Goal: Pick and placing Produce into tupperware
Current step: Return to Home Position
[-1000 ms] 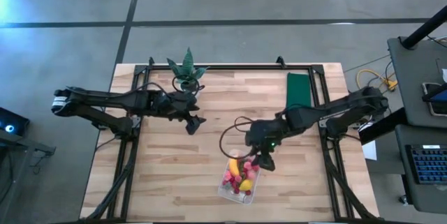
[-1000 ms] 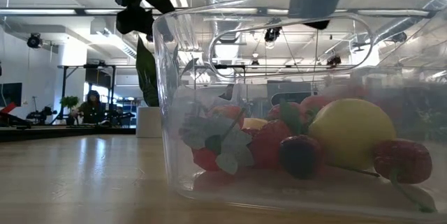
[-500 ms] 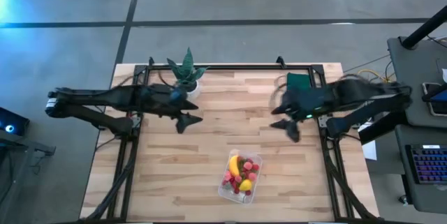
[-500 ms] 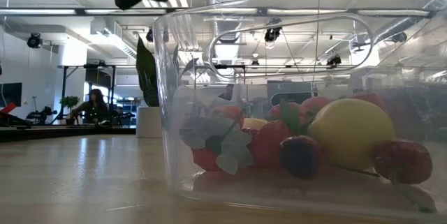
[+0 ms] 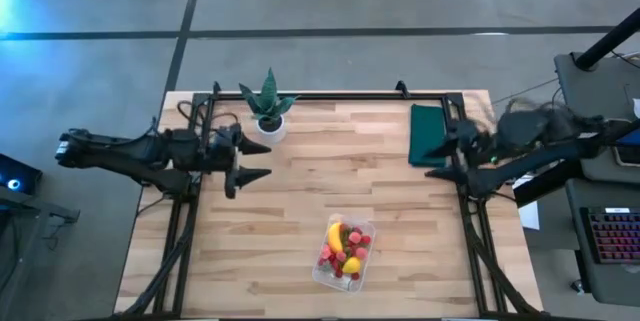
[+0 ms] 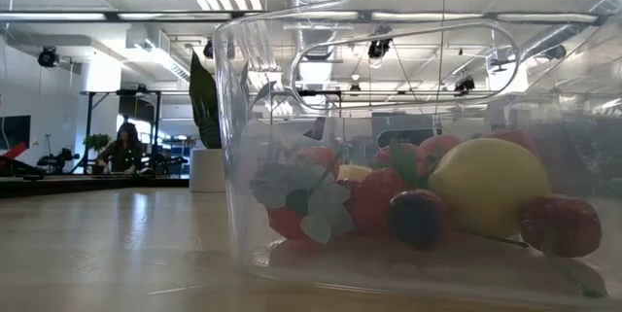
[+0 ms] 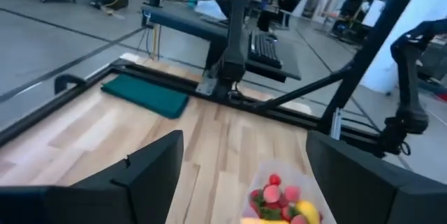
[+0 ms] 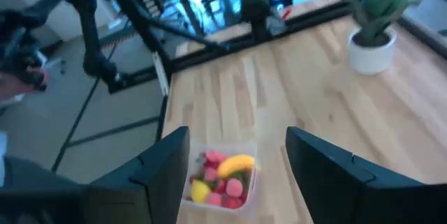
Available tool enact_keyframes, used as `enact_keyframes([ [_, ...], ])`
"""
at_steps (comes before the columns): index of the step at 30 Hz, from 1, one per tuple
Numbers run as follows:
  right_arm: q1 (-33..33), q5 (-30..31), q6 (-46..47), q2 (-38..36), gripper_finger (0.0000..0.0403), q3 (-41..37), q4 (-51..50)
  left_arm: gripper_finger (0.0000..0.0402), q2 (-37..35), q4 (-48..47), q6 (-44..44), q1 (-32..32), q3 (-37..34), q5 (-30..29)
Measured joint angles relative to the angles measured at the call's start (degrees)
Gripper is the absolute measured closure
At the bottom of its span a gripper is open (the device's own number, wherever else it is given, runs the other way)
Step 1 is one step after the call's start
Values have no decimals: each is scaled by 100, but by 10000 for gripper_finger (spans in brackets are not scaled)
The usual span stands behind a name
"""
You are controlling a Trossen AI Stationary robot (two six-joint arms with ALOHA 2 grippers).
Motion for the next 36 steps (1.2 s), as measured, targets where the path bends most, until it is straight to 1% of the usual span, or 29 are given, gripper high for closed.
enact_keyframes([
  [4,-114,-111,-48,-530,172,-1259,808,114,-444,977,7,8,-980,-89],
  [6,-222,-110,17,-953,172,-1708,1038,114,-784,1184,73,75,-1272,-240],
  [9,-440,58,70,-1795,172,-2220,1129,114,-1342,1122,280,192,-1540,-394],
  [12,-544,324,-7,-2731,172,-2725,1444,114,-1910,606,394,297,-1702,-527],
  [15,-551,315,-273,-3536,172,-3273,1900,114,-2717,53,444,314,-1729,-654],
  [20,-552,371,-643,-4652,172,-4177,2382,114,-3820,-107,514,323,-1992,-819],
  [22,-557,628,-708,-4634,172,-4433,2587,114,-4059,-109,576,321,-2189,-870],
  [24,-564,802,-762,-4533,172,-4598,2502,114,-4012,-241,545,324,-2333,-989],
  [26,-558,1162,-775,-4384,172,-4748,2946,114,-3962,-72,399,326,-2398,-1112],
  [28,-566,1364,-784,-4415,172,-4976,2956,114,-3769,-14,70,332,-2611,-1474],
  [30,-570,1385,-902,-4454,172,-5191,3537,114,-3822,-255,-210,335,-2893,-1692],
  [32,-568,1361,-1067,-4667,172,-5458,3882,114,-3873,-105,-478,334,-3130,-1873],
  [33,-570,1369,-1114,-4659,172,-5617,4255,114,-3922,-113,-654,335,-3280,-1998],
  [35,-571,1366,-1204,-4647,172,-5935,4600,114,-4047,-117,-1017,339,-3535,-2164],
  [36,-569,1362,-1189,-4628,172,-6073,4841,114,-4000,90,-1164,345,-3617,-2191],
])
